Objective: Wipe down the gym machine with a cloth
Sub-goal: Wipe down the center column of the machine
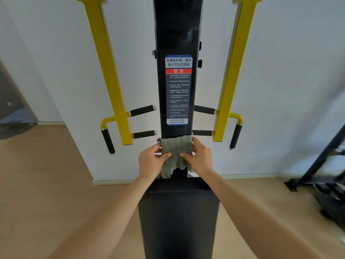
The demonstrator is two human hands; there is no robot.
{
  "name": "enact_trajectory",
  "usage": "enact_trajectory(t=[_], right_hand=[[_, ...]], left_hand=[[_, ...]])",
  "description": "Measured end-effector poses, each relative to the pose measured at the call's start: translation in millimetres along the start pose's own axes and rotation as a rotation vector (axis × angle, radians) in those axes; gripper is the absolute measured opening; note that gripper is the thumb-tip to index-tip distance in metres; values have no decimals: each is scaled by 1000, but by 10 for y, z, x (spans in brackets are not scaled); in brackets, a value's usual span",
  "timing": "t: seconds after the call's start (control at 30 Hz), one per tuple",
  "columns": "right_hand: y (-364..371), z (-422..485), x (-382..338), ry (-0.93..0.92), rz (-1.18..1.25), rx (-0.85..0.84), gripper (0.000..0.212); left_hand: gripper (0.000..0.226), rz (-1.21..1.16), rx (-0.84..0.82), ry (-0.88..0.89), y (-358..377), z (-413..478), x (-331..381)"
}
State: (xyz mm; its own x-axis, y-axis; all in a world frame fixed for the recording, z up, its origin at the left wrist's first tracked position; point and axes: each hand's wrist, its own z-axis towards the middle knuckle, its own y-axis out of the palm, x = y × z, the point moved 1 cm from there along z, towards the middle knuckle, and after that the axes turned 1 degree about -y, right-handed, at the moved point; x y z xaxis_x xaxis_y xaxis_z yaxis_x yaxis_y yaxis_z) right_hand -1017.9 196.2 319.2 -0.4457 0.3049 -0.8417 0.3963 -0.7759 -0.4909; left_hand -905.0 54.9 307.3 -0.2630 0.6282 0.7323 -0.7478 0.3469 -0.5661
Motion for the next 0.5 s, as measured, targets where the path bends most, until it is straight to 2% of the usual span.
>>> enact_trajectory(t=[0.2, 0.37, 0.5], right_hand=[[-78, 35, 103, -6, -228, -112, 49], [-21, 117, 40, 97, -68, -110, 33], [-143, 217, -132, 60, -3, -41, 29]], left_hand=[[43, 76, -138, -69, -30, 38, -38], [45, 23, -154, -64, -71, 89, 34], [37, -50, -93, 4, -234, 222, 210]])
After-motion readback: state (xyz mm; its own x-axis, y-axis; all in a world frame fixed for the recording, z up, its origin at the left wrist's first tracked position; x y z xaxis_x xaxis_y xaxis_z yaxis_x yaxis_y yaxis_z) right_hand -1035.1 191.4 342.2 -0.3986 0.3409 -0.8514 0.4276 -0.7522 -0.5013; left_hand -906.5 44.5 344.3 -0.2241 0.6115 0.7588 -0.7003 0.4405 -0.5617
